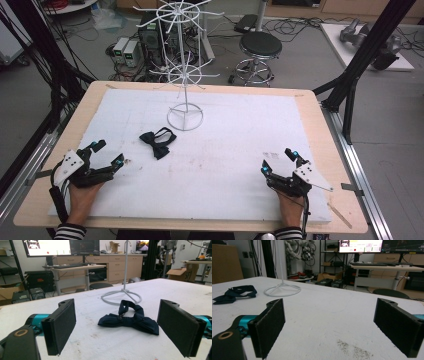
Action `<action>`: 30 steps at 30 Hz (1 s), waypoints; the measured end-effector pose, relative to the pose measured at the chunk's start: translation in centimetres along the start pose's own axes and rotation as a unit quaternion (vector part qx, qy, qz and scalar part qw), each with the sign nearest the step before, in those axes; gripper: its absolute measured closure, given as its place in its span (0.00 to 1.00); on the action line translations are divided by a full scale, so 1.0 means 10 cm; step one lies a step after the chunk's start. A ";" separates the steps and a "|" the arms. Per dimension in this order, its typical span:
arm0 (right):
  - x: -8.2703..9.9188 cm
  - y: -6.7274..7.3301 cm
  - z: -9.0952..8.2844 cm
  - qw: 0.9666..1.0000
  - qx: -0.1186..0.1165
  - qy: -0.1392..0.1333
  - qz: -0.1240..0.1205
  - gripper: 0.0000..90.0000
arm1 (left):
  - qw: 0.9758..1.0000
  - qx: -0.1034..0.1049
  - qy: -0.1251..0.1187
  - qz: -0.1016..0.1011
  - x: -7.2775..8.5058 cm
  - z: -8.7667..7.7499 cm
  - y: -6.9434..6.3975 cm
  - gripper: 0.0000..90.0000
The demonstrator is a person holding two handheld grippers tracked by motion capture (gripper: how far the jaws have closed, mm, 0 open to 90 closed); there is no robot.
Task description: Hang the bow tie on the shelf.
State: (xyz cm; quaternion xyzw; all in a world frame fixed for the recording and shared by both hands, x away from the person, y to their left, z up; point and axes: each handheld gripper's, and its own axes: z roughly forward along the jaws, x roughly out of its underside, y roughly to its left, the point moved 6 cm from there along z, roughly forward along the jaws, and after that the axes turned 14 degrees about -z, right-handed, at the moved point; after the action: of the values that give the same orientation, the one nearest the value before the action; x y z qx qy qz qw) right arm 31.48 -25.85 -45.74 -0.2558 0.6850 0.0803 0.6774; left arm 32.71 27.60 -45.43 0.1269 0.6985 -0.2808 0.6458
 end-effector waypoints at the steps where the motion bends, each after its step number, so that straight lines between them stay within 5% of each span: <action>1: 0.00 0.00 0.00 1.000 0.000 0.000 0.000 0.10 | 1.000 0.000 -0.001 0.000 0.00 0.00 0.00 0.18; 17: 0.00 0.00 0.00 1.000 0.004 0.003 0.000 0.10 | 1.000 0.001 0.001 -0.006 0.00 0.00 0.01 0.18; 21: 0.00 0.01 0.00 1.000 0.005 0.002 0.000 0.10 | 1.000 0.001 0.012 -0.013 0.00 0.02 0.02 0.18; 23: 0.00 0.01 0.00 1.000 0.005 0.003 -0.001 0.10 | 1.000 -0.002 0.027 0.000 0.00 0.03 0.03 0.18; 30: 0.00 0.00 0.01 1.000 0.005 0.003 -0.005 0.10 | 0.999 -0.001 0.040 -0.003 -0.18 0.06 0.08 0.18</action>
State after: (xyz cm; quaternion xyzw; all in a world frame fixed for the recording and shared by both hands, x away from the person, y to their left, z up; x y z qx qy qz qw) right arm 31.54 -25.80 -45.75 -0.2560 0.6862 0.0730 0.6769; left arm 33.86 28.20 -43.85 0.1359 0.7245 -0.2767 0.6165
